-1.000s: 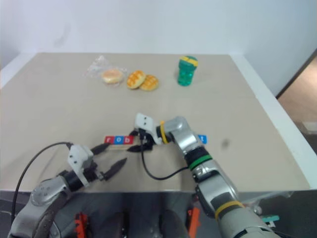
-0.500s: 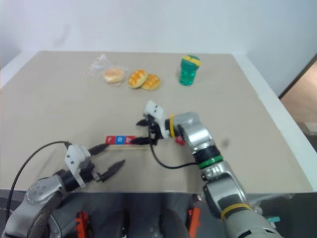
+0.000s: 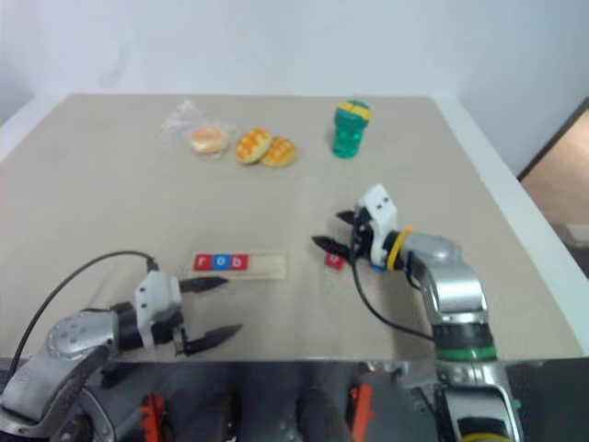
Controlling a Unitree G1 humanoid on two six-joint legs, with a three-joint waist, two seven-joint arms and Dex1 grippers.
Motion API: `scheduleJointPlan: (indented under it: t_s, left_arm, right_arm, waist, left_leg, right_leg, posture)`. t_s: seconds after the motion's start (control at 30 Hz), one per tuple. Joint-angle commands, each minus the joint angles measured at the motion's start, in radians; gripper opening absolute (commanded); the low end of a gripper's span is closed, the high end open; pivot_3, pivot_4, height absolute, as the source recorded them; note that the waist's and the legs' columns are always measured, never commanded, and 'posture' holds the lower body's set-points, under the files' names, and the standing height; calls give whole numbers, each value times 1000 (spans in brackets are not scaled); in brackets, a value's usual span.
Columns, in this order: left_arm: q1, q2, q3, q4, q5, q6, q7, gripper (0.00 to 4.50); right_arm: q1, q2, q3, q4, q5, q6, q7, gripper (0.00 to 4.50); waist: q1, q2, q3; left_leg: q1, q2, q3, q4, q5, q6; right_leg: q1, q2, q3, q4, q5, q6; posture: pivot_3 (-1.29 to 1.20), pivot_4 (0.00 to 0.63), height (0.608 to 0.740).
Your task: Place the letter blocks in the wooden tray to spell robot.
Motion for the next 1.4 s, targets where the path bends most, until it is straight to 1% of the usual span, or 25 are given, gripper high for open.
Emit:
scheduleJointPlan:
  t_s: [0.03,0.27,0.5,0.63,0.73,0.87,0.97,1.03,1.1,1.2,1.3,1.4]
  left_arm:
    - [-18,2,-3,14,-4,-16,-20,4500]
    - [-44,-10,-19,36,-10,-8,-33,4500]
    - [-81,-14,-32,37,-16,8,-51,4500]
    - [-73,-11,-36,33,-7,4,-48,4500]
    - [-61,-10,-38,25,0,3,-40,4500]
    - [-48,-13,-43,20,11,-3,-29,4500]
    - [-48,-17,-43,21,13,-1,-24,4500]
    - [-46,-25,-36,21,6,6,-13,4500]
    - [-40,-37,-24,23,4,8,9,4500]
    - [-35,-60,5,39,20,0,70,4500]
    - [-39,-91,31,56,34,10,143,4500]
    - [-41,-100,33,56,45,12,167,4500]
  right_arm:
    - [29,-41,-15,-86,37,-20,12,4403]
    - [55,-73,19,-68,44,-55,27,4403]
    - [70,-104,90,11,-5,-166,61,4403]
    - [75,-106,101,56,-13,-201,65,4403]
    - [86,-114,105,74,-24,-231,66,3626]
    - [119,-106,88,36,-3,-207,43,2262]
    - [142,-98,87,-10,12,-171,15,2202]
    - [163,-89,90,-59,21,-136,-11,1521]
    - [178,-77,102,-129,30,-102,-34,1256]
    - [118,-48,128,-182,52,-57,-42,1239]
    - [-20,-15,179,-125,45,-61,-9,1239]
    - [-136,14,228,-36,31,-90,33,1239]
  waist:
    - [0,0,0]
    - [1,0,0]
    - [6,0,0]
    - [6,0,0]
    - [6,0,0]
    - [7,0,0]
    - [7,0,0]
    - [7,0,0]
    - [8,0,0]
    - [5,0,0]
    - [1,1,1]
    - [3,0,1]
  left_leg:
    - [0,0,-1,0,0,0]
    - [1,0,-1,1,0,0]
    - [1,-1,-2,1,0,0]
    - [1,-2,-2,1,0,0]
    - [1,-2,-2,2,0,0]
    - [1,-2,-3,3,0,0]
    - [1,-2,-3,4,0,0]
    - [1,-2,-4,5,0,0]
    - [1,-2,-3,5,0,0]
    - [1,-1,-3,5,0,0]
    - [2,2,-1,6,0,0]
    - [3,3,-1,7,1,1]
  right_leg:
    - [0,0,0,0,0,0]
    - [2,0,-1,0,0,0]
    - [2,-1,-1,0,0,1]
    - [2,-1,-1,0,0,1]
    - [3,-1,-1,0,0,1]
    - [4,-1,-2,0,0,1]
    - [5,-1,-2,0,0,1]
    - [5,-1,-3,0,1,2]
    - [5,-1,-2,0,1,2]
    - [5,-1,-2,0,1,2]
    - [4,1,-1,0,5,0]
    - [4,3,-1,0,7,0]
  posture:
    - [0,150,740]
    - [0,150,740]
    - [0,150,740]
    - [0,150,740]
    - [0,150,740]
    - [0,150,740]
    - [0,150,740]
    - [0,150,740]
    - [0,150,740]
    - [0,150,740]
    - [0,150,740]
    - [0,150,740]
